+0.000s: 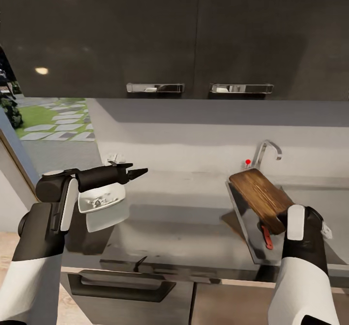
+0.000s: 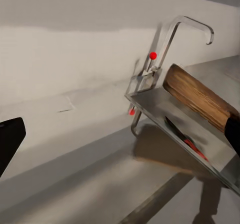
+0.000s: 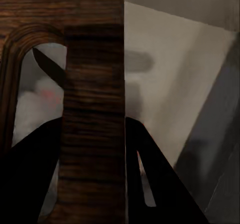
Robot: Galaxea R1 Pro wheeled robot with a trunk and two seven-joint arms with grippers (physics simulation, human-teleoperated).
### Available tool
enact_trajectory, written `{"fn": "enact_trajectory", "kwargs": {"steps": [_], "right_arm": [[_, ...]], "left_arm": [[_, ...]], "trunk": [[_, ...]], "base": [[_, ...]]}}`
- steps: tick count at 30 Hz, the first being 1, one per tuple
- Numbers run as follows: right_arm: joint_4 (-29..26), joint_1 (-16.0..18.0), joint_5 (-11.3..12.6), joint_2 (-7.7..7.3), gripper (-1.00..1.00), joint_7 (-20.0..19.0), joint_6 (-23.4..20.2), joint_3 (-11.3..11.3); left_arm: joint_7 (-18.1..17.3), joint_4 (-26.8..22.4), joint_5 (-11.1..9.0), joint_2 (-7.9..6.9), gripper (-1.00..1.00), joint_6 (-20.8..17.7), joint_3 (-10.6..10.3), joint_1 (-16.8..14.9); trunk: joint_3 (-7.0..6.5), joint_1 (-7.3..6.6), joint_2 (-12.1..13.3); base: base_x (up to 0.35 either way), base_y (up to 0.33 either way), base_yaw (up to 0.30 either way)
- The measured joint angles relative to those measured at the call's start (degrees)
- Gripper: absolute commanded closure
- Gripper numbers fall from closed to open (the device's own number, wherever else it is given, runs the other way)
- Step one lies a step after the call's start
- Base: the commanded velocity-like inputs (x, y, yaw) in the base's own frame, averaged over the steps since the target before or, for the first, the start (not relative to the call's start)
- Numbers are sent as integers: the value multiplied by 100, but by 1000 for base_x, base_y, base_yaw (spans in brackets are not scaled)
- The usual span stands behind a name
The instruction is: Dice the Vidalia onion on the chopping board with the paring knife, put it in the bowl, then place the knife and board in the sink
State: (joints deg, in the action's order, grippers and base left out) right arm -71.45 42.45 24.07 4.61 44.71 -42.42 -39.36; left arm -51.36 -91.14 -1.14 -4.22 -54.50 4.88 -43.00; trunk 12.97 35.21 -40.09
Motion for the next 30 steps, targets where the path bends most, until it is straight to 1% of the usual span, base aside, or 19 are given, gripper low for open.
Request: {"fn": "enact_trajectory", "kwargs": {"steps": [1, 3, 4, 5, 6, 7, 8, 10, 11, 12, 13, 14, 15, 17, 18, 19, 20, 21, 30], "right_arm": [[10, -1, 283, 4, 100, 44, 89, 8], [10, -2, 283, 2, 100, 191, 152, 2], [7, 5, 467, 3, 100, 218, 402, 17], [5, 0, 241, 0, 100, 234, 255, 3], [17, 1, 528, 4, 100, 243, 426, 18], [2, 4, 301, 0, 100, 264, 429, 10], [14, -2, 468, 3, 100, 271, 419, 13], [10, -1, 364, 1, 100, 313, 391, 9], [9, 1, 500, 3, 100, 367, 536, 19], [6, -1, 315, 0, 100, 443, 414, 6], [14, -1, 532, 4, 100, 474, 498, 16], [4, 2, 353, 0, 100, 544, 482, 11], [14, -2, 483, 3, 100, 570, 438, 12], [10, -3, 401, 1, 100, 649, 417, 9], [13, 1, 536, 3, 100, 679, 654, 20], [5, 0, 344, 0, 100, 719, 642, 8], [12, 1, 526, 3, 100, 783, 851, 18], [3, 0, 350, 0, 100, 889, 922, 9], [9, 1, 1153, 1, 100, 1513, 1313, 36]], "left_arm": [[0, 2, 3, 1, -100, 2, -1, -1], [0, 0, 2, 0, -100, 1, 0, -1], [-1, 3, 3, 1, -100, 3, -1, 0], [0, 0, 0, 0, -100, 0, 0, 0], [-2, 3, 3, 1, -100, 3, -1, -1], [-1, 1, 0, 0, -100, 1, 0, 0], [0, 1, 3, 1, -100, 2, -1, -1], [0, 0, 1, 0, -100, 0, 0, -1], [-1, 2, 3, 1, -100, 2, -1, 0], [0, 0, 1, 0, -100, 0, 0, 0], [0, 2, 3, 1, -100, 2, -1, -1], [0, 0, 0, 0, -100, 0, 0, 0], [0, 1, 2, 1, -100, 1, -1, -1], [0, 0, 1, 5, -100, 0, 0, -1], [0, 3, 3, 23, -100, 3, -1, 0], [3, 0, 1, 26, -100, 0, 0, 0], [5, 2, 3, 31, -100, 3, -1, -1], [7, 0, 1, 32, -100, 0, 0, 0], [9, 1, 1, 37, -100, 1, -1, 0]], "trunk": [[0, 1, 2], [1, 1, 2], [-2, 0, 1], [1, 0, 1], [0, 1, 2], [-1, 0, 0], [1, 1, 2], [1, 1, 2], [-1, 0, 1], [0, 0, 1], [0, 1, 2], [-1, 0, 0], [1, 1, 2], [1, 1, 2], [-1, 1, 1], [0, 0, 0], [-1, 1, 2], [0, 0, 0], [0, 0, 1]], "base": [[0, 0, 0], [0, 0, 0], [0, 0, 0], [0, 0, 0], [0, 0, 0], [0, 0, 0], [0, 0, 0], [0, 0, 0], [0, 0, 0], [0, 0, 0], [0, 0, 0], [0, 0, 0], [0, 0, 0], [0, 0, 0], [0, 0, 0], [0, 0, 0], [0, 0, 0], [0, 0, 0], [0, 0, 0]]}}
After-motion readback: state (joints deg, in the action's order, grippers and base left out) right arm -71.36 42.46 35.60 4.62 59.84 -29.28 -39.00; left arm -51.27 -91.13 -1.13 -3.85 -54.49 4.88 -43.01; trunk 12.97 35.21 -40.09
